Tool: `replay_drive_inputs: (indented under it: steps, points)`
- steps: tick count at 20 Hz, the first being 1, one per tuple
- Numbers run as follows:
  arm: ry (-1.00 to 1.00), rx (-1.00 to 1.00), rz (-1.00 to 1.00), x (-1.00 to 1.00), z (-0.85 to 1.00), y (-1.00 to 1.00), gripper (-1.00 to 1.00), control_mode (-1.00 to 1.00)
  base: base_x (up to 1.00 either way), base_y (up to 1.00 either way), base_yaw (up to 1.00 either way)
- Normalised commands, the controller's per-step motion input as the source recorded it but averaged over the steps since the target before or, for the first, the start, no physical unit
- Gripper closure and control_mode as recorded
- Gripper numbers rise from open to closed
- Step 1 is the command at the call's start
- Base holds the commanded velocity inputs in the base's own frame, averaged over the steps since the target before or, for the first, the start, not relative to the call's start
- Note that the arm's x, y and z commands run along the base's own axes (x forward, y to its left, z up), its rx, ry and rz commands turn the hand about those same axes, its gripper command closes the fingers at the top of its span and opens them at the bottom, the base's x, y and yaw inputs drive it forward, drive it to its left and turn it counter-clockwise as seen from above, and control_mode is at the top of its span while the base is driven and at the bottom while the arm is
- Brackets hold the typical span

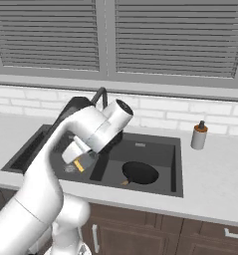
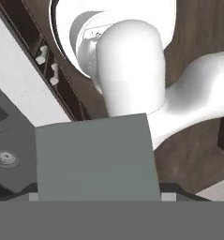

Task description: Pick the pan and sponge and place them into the sink. Then turn on the water.

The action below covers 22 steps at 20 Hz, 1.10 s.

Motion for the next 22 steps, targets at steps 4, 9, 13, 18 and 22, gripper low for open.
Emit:
replay_drive_inputs:
  steps: [4,9,13,18,22]
  points:
    - [0.34,0.07,-0.03,0.25,-0.11,-0.99,1.00,-1.00,0.00,0.00,0.00]
    - [0.17,0.08,0.00,0.51,-0.33,-0.79,1.00,-1.00,0.00,0.00,0.00]
    - [0.00,0.02,0.11,0.84,-0.51,-0.40,1.00,-1.00,0.00,0.00,0.00]
    - [-0.02,-0.01,0.20,0.98,-0.65,-0.01,1.00,-1.00,0.00,0.00,0.00]
    - [-0.07,-0.02,0.24,0.84,-0.60,0.00,1.00,-1.00,0.00,0.00,0.00]
